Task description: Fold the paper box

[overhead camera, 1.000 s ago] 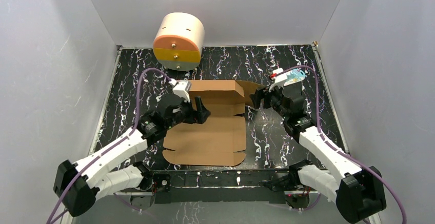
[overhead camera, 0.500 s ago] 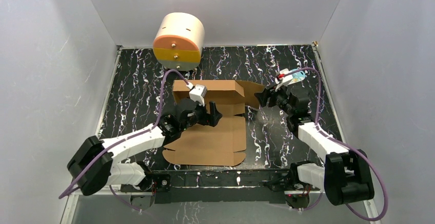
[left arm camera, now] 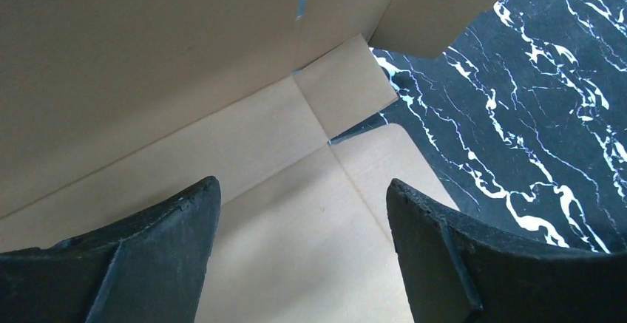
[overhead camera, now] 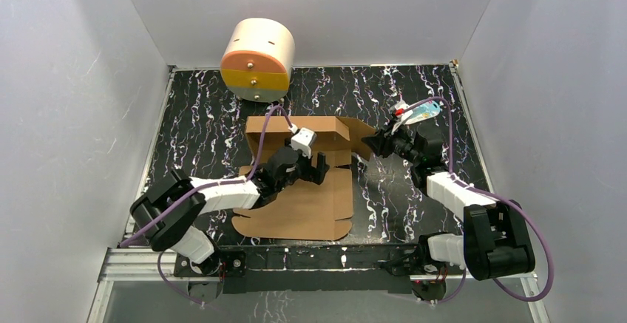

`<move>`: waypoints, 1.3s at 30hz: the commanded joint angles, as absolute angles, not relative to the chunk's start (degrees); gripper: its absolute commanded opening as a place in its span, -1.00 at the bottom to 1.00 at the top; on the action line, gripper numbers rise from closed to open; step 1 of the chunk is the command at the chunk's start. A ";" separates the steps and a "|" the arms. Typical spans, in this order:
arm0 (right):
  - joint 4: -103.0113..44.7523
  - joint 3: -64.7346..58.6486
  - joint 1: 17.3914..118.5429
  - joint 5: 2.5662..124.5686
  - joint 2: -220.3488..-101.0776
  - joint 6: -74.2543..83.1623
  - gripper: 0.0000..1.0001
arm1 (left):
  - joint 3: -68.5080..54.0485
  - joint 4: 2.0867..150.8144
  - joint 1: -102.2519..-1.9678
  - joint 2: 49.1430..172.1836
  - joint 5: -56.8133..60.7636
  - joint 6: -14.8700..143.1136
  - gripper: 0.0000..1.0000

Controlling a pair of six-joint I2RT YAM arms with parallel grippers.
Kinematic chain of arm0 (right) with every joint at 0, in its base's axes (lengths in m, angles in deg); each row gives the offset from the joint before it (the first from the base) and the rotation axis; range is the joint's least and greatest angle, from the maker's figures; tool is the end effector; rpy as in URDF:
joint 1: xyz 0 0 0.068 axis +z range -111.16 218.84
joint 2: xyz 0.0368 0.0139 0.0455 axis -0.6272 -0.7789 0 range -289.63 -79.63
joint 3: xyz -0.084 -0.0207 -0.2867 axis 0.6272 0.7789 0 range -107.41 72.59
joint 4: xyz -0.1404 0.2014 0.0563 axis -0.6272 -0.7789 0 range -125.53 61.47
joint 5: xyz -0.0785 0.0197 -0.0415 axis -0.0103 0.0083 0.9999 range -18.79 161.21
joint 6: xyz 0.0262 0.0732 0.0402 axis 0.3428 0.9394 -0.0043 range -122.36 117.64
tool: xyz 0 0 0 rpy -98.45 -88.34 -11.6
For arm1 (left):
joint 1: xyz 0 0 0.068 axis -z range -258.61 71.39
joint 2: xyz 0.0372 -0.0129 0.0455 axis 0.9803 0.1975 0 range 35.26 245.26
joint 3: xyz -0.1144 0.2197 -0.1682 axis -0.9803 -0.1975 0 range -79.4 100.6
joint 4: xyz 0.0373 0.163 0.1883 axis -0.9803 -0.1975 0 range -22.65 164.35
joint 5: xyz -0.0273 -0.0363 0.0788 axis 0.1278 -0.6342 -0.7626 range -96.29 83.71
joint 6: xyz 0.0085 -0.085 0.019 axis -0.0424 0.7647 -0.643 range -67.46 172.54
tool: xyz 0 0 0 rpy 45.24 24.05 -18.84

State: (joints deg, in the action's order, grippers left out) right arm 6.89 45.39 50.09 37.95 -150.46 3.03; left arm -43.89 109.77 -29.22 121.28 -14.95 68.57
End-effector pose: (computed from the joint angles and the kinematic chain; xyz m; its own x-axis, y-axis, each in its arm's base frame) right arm 0.2595 0.0950 0.2504 -0.2046 0.0394 -0.9780 -0.6792 0.7138 0.1708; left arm 0.2308 -0.2511 0.2220 -0.3439 -0.0183 -0.9388 0.5835 0.7792 -0.2289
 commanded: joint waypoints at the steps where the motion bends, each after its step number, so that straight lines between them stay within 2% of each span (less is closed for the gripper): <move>1: 12.44 45.30 50.15 33.46 -150.35 2.39 -0.38 | -45.67 123.65 -26.47 124.01 -19.38 62.42 0.61; 10: 12.47 46.58 52.60 36.50 -149.19 1.32 -0.51 | -42.28 132.54 -21.69 134.21 -27.77 56.62 0.65; 29: 10.80 47.10 55.34 40.81 -147.57 -0.36 -0.55 | -36.62 141.42 -17.79 147.34 -34.85 54.55 0.68; 33: 10.93 47.60 55.45 40.92 -147.19 -0.34 -0.55 | -35.41 142.63 -17.79 149.47 -41.79 55.51 0.62; 39: 11.26 47.89 55.44 40.89 -146.93 -0.23 -0.55 | -36.42 146.87 -17.79 150.16 -46.31 55.50 0.37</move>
